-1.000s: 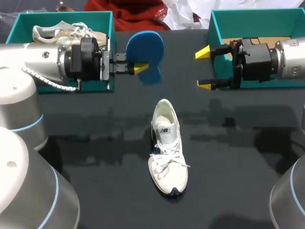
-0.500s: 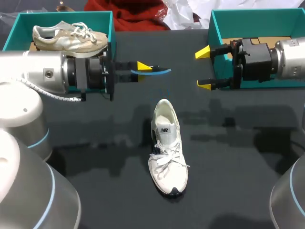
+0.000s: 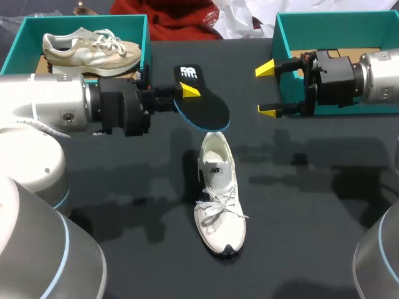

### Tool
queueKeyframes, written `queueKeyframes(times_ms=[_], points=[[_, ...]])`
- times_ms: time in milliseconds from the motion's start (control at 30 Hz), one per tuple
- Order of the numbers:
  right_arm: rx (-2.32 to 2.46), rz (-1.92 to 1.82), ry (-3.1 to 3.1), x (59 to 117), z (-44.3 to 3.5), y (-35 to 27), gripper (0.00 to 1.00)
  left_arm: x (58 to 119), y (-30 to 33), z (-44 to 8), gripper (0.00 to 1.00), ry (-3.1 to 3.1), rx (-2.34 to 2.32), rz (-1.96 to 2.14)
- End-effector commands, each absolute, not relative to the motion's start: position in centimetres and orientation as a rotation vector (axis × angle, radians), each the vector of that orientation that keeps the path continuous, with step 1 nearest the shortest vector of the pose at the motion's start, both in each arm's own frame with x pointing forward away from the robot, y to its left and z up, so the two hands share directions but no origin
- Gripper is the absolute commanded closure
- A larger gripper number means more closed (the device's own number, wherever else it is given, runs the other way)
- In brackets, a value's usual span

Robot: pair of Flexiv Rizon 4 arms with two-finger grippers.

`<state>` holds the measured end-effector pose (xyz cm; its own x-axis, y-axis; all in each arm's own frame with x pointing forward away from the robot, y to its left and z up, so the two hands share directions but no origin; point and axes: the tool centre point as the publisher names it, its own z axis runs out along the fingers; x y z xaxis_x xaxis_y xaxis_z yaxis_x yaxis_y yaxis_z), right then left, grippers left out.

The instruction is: Take the shoe out of the shoebox, open the shoe tongue, remove and reinsert the insole, then place the shoe into the shoebox

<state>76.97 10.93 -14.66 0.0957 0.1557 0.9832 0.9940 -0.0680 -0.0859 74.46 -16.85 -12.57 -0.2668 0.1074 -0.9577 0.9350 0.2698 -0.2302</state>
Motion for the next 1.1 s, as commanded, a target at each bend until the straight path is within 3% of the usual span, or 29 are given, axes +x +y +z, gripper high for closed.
queueKeyframes(times_ms=[33,1100], points=[[-1.417,-1.106,-1.226,76.9,-14.7,11.0,0.0,73.3,-16.2,-12.2,1.0,1.571,1.0,-1.022],[-1.3,-1.154,-1.383,76.3,-14.5,14.0,0.0,76.2,-16.9,-13.6,1.0,1.445,1.087,-0.893]])
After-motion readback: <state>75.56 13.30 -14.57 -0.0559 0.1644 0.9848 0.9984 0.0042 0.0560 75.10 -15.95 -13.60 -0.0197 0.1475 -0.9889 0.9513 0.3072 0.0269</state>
